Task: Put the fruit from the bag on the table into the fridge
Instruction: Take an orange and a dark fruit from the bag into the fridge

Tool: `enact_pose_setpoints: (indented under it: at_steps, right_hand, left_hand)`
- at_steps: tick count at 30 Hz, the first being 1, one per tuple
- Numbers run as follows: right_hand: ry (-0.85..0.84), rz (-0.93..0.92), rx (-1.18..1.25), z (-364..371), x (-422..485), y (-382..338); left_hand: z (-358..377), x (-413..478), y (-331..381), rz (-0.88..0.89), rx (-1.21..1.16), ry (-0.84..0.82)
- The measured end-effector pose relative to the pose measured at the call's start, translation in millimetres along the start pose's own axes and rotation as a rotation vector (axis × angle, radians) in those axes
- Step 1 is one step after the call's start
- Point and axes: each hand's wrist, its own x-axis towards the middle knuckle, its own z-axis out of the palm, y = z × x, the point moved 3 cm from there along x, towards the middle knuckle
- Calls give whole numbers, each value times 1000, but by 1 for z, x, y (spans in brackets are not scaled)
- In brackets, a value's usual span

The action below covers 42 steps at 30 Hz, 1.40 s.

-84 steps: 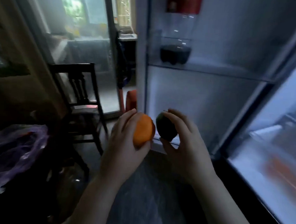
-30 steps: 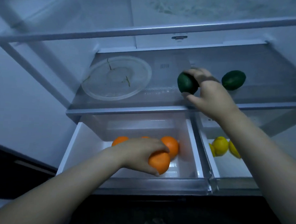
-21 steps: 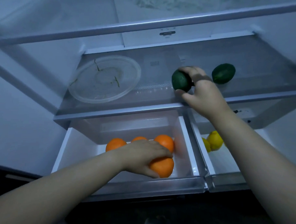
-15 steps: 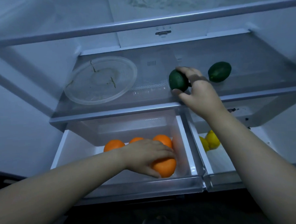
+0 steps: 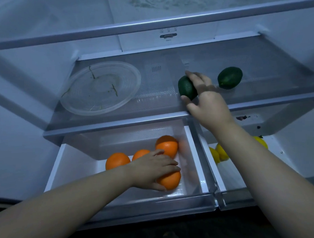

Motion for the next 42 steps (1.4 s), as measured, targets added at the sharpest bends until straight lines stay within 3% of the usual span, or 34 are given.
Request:
enact_pose_setpoints:
  at_steps: [10,17,25,29,34,42]
  right_hand:
    - [9,-3,10,-2,-1,-1]
    - [16,-11,45,-2,-2,1]
    - [24,-38,81,-7,-3,-2]
    - [62,-97,80,-18,-8,-15]
    - [51,-267,133,-28,-19,-42]
    - [-105,-633,305,-48,-70,-112]
  left_hand:
    - [0,3,2,-49,-38,-35]
    - [-12,1,-6,-73,-45,45]
    - [-82,-27,0,-324,-94,336]
    - [-107,-40,33,-503,-422,561]
    - [-124,-62,77,-773,-184,682]
    - [-132,-128,182,-1215,-85,929]
